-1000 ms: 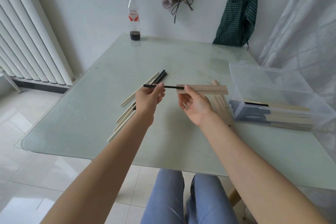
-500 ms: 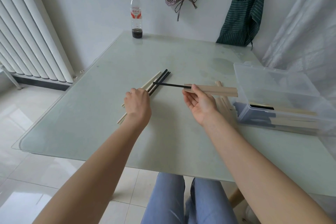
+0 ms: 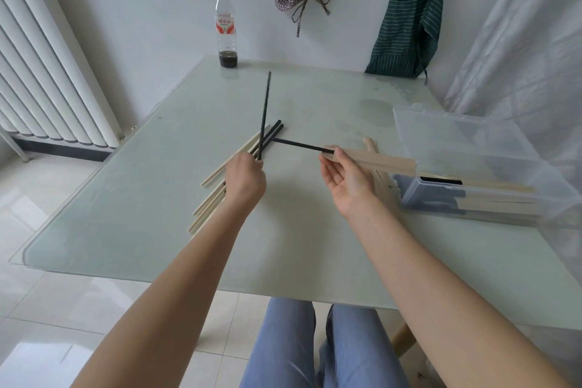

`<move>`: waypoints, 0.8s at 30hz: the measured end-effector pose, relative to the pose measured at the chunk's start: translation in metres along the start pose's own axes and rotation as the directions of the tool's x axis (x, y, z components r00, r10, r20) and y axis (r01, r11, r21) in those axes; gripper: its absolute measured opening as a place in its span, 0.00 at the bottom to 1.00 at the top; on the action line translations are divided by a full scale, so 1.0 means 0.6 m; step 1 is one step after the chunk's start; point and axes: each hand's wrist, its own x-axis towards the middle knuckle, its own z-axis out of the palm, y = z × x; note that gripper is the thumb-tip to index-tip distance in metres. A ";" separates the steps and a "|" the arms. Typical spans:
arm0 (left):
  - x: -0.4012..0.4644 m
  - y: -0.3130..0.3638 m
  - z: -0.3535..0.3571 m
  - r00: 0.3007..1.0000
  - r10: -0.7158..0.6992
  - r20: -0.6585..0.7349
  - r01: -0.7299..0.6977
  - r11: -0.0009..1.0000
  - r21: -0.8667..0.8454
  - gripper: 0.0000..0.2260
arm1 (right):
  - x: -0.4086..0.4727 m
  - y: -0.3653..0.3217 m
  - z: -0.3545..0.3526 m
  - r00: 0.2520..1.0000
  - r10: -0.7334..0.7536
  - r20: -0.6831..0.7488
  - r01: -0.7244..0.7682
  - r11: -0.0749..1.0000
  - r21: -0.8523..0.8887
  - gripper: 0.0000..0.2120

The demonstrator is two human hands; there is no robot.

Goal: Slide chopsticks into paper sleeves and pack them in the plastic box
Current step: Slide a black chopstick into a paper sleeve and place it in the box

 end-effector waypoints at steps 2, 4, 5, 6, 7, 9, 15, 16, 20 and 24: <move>-0.006 0.012 0.011 0.995 -0.047 0.086 0.070 0.956 -0.286 0.17 | -0.001 -0.001 -0.004 1.000 -0.009 -0.012 0.009 0.999 0.039 0.04; -0.016 0.027 0.021 0.985 -0.043 0.169 0.129 0.833 -0.538 0.16 | -0.003 -0.003 -0.009 1.000 -0.017 -0.020 0.018 0.998 0.056 0.03; -0.022 0.034 0.024 0.977 -0.028 0.213 0.159 0.764 -0.625 0.16 | -0.004 -0.005 -0.011 0.999 -0.023 -0.023 0.025 0.998 0.056 0.03; -0.027 0.041 0.025 0.968 -0.005 0.252 0.182 0.705 -0.686 0.15 | -0.007 -0.008 -0.013 0.999 -0.029 -0.024 0.031 0.998 0.054 0.03; -0.032 0.046 0.026 0.958 0.026 0.285 0.194 0.675 -0.712 0.14 | -0.008 -0.011 -0.015 0.999 -0.037 -0.026 0.038 0.998 0.053 0.03; -0.042 0.055 0.025 0.945 0.085 0.317 0.166 0.710 -0.685 0.13 | -0.011 -0.019 -0.018 0.998 -0.052 -0.038 0.054 0.997 0.063 0.05; -0.063 0.065 0.034 0.946 0.152 0.286 0.054 0.797 -0.601 0.07 | -0.008 -0.029 -0.026 0.997 -0.047 -0.057 0.051 0.996 0.068 0.04; -0.066 0.066 0.035 0.937 0.163 0.310 0.065 0.788 -0.612 0.06 | -0.009 -0.029 -0.027 0.997 -0.044 -0.056 0.047 0.997 0.065 0.04; -0.071 0.073 0.035 0.915 0.151 0.373 0.091 0.825 -0.557 0.09 | -0.009 -0.030 -0.029 0.998 -0.033 -0.046 0.036 0.998 0.052 0.05; -0.062 0.072 0.033 0.966 0.099 0.238 0.023 0.887 -0.462 0.04 | -0.008 -0.036 -0.034 0.999 -0.035 -0.042 0.037 0.998 0.051 0.05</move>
